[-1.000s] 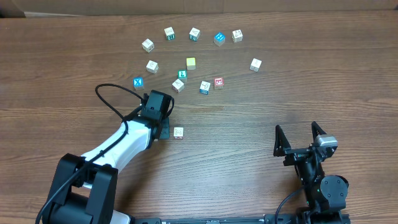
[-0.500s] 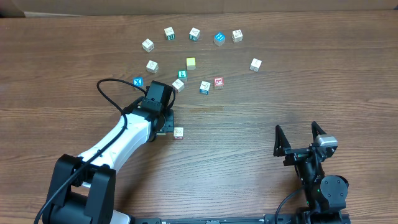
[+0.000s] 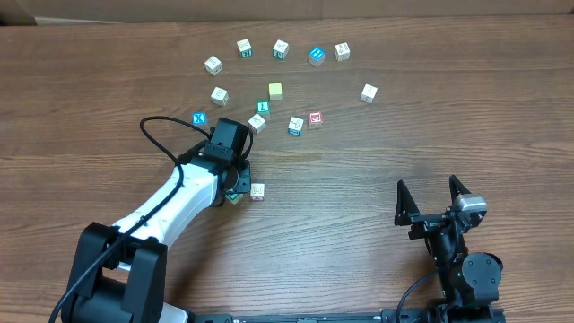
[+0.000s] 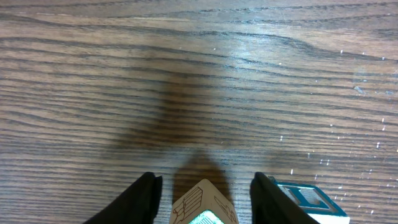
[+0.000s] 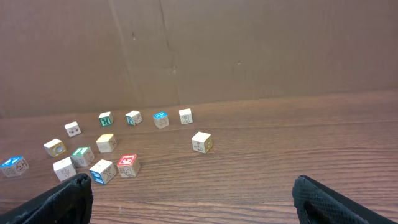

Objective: Form a horizontal line

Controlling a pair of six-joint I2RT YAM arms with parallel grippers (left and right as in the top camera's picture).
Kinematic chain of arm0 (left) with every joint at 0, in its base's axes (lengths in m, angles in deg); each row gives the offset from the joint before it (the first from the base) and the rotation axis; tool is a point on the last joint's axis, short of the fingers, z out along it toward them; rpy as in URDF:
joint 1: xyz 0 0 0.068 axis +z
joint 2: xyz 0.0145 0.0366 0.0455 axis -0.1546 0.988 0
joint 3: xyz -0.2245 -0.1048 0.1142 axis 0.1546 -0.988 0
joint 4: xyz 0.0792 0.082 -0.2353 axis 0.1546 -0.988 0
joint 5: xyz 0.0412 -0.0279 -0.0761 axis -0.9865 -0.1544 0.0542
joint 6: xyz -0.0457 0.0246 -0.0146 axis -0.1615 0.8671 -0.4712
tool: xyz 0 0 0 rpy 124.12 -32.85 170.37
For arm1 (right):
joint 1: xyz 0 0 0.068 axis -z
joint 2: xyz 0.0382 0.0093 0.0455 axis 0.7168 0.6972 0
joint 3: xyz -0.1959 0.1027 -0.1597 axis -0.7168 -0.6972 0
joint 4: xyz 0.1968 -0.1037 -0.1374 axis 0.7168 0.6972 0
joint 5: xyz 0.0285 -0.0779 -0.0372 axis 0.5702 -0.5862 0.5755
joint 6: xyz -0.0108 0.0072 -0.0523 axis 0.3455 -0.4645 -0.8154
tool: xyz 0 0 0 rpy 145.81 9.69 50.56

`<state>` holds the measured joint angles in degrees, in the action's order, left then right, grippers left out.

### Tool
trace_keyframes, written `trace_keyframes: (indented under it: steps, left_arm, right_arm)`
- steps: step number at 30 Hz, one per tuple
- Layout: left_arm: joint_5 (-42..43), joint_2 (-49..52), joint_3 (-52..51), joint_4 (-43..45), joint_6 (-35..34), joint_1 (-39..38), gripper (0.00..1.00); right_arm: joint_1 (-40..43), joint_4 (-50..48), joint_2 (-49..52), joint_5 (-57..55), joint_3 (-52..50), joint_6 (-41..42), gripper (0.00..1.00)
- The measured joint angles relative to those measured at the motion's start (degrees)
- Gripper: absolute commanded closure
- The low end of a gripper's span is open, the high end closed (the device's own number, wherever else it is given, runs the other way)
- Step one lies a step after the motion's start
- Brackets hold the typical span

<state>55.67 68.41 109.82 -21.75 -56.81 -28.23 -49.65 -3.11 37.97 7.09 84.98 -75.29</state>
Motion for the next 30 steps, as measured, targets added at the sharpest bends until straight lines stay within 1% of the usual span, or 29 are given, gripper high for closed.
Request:
trace_keyframes:
  steps: [2,5,7,10,13,15,17,20,24,27,30]
  left_arm:
    - [-0.07,0.00,0.00,0.07,0.00,0.00,0.54]
    - [-0.92,0.00,0.00,0.11,0.00,0.26,0.60]
    - [-1.38,0.00,0.00,0.13,0.00,0.66,0.62]
    - [-1.73,0.00,0.00,0.13,-0.02,1.01,0.68]
    - [-1.84,0.00,0.00,0.35,-0.02,1.01,0.80]
    - [-1.99,0.00,0.00,0.50,-0.07,1.01,0.84]
    - [-1.99,0.00,0.00,0.50,-0.11,1.01,0.86]
    - [-1.70,0.00,0.00,0.50,-0.13,1.01,0.86]
    - [-1.11,0.00,0.00,0.55,-0.07,1.01,0.90]
    - [-0.85,0.00,0.09,0.63,0.00,1.49,0.90]
    - [-0.66,0.00,1.66,-1.99,0.00,2.99,0.91]
  right_arm:
    - [0.00,0.00,0.00,0.02,0.00,0.04,0.00]
    - [0.02,0.00,0.00,0.02,0.00,0.02,0.00]
    - [0.02,-0.02,0.00,0.02,0.00,0.02,0.00]
    - [0.00,-0.02,0.00,0.04,0.00,0.04,0.00]
    - [0.02,0.00,0.00,0.02,0.00,0.02,0.00]
    - [0.00,0.00,0.00,0.04,0.00,0.02,0.00]
    - [0.00,0.00,0.00,0.02,0.00,0.00,0.00]
    - [0.02,0.02,0.00,0.02,0.00,0.02,0.00]
    - [0.02,-0.02,0.00,0.02,0.00,0.02,0.00]
    - [0.02,0.00,0.00,0.02,0.00,0.02,0.00]
    - [0.00,-0.02,0.00,0.02,0.00,0.02,0.00]
